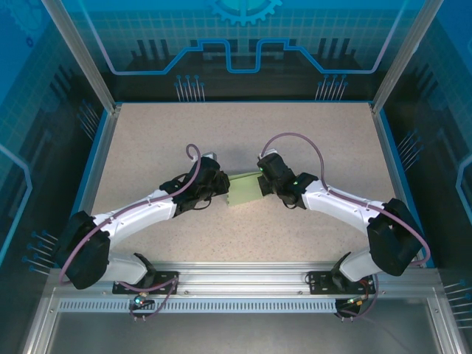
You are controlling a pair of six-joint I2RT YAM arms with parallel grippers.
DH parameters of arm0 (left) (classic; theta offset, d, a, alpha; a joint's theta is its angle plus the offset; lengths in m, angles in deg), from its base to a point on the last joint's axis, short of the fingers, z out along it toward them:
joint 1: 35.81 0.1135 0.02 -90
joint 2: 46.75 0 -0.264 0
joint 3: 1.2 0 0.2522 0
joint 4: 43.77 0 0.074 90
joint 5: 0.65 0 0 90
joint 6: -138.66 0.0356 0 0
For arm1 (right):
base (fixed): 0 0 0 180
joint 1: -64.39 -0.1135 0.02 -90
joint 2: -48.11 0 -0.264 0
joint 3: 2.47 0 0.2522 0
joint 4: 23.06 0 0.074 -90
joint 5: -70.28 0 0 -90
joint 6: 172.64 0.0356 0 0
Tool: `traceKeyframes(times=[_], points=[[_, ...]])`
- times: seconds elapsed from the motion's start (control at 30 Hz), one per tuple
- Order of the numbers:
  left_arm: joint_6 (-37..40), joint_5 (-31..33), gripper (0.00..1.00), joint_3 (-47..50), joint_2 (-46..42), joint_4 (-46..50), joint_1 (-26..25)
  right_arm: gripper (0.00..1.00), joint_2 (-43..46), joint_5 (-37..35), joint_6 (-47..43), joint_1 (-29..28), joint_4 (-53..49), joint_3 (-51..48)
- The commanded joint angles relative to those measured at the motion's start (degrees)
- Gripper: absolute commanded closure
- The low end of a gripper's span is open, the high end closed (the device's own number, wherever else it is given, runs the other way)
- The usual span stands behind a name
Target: Fold the paper box
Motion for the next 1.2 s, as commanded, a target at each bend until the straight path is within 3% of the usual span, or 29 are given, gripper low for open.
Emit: traceKeyframes(times=[0.0,0.43,0.73,1.17], points=[[-2.7,-2.6,0.88,0.0,0.3,-5.6,-0.1,1.00,-0.9,3.9,0.5,-1.1,-1.5,-1.2],[-3.8,-3.0,0.88,0.6,0.3,-6.1,0.4,1.00,-1.1,4.1,0.5,-1.1,-1.8,-1.2],[2.5,1.4,0.88,3.6,0.4,-2.9,-0.4,1.00,-0.8,3.2,0.4,-1.0,-1.6,-1.5],[9.2,4.8,0.82,6.9,0.0,-6.6,-3.1,1.00,1.3,2.8,1.2,-1.0,-0.2,-5.8]])
